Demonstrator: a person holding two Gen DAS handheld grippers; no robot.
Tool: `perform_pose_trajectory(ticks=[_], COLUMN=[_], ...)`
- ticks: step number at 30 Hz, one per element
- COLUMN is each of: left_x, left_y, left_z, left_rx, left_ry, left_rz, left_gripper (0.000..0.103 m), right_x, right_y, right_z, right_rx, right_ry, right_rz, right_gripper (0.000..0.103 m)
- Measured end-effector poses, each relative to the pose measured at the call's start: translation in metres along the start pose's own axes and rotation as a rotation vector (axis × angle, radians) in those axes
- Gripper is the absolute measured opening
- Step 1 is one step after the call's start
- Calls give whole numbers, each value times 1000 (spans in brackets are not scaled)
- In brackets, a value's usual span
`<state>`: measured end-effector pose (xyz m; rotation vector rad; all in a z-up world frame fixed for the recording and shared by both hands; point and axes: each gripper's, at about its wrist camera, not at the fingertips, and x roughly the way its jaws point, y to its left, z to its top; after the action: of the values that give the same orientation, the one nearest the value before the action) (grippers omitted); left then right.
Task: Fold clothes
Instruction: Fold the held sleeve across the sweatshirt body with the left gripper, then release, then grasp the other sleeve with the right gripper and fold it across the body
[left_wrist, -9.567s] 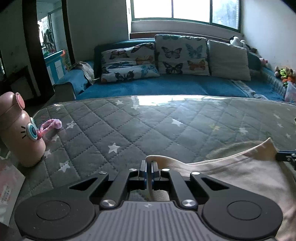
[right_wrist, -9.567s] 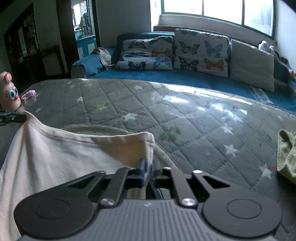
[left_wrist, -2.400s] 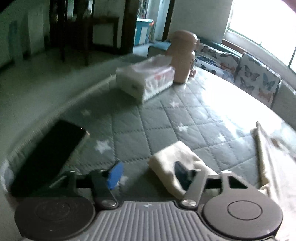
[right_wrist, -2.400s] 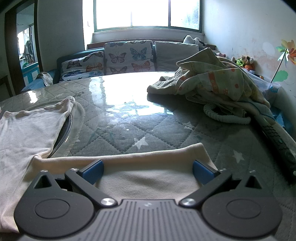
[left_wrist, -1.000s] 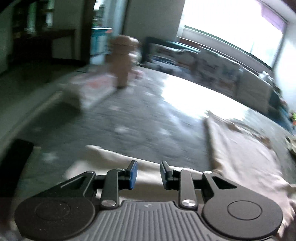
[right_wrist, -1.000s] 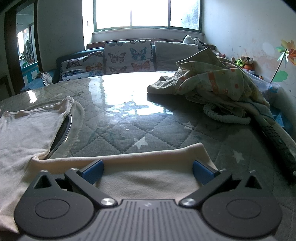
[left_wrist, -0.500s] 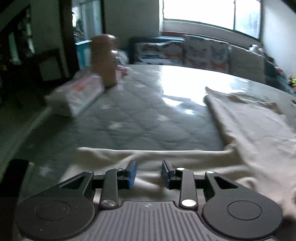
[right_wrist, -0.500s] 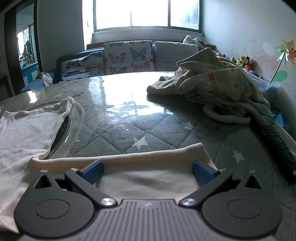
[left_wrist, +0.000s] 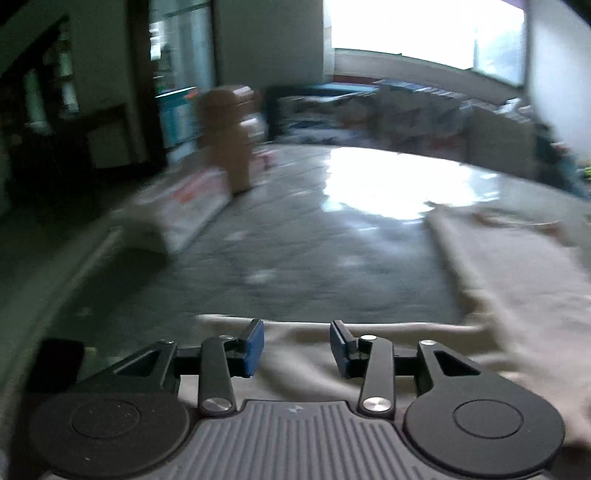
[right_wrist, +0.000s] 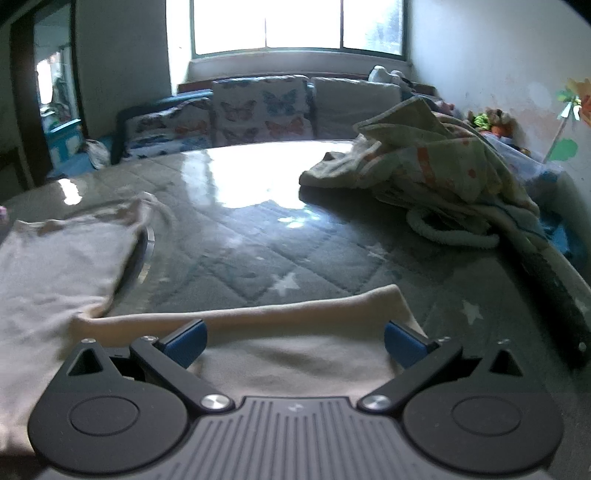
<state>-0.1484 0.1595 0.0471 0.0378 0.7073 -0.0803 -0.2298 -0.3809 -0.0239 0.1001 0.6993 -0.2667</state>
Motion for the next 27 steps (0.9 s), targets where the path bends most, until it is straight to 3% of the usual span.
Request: perform_pose_trajectory(ticks=[8, 12, 16, 18, 23, 25, 27], left_x=[-20, -20, -13, -15, -22, -30, -38], left_y=[-73, -85, -78, -70, -60, -62, -67], left_z=[-20, -30, -44, -46, -37, -31, -24], left_rx=[168, 242, 304, 317, 284, 260, 240], left_ry=[-13, -5, 23, 13, 36, 12, -37], left_rz=[-222, -225, -182, -180, -234, -274, -302], left_gripper=[47, 47, 50, 59, 61, 72, 96], right_x=[-25, -28, -24, -24, -34, -35, -31], right_y=[15, 14, 5, -4, -29, -37, -44], right_z=[0, -5, -13, -19, -21, -19, -17], right_rx=[-69, -90, -101, -106, -54, -35, 8], right_ry=[-18, -4, 39, 54, 64, 66, 77], right_rz=[45, 49, 22, -15, -79, -103, -115], right_gripper=[103, 103, 103, 103, 103, 103, 95])
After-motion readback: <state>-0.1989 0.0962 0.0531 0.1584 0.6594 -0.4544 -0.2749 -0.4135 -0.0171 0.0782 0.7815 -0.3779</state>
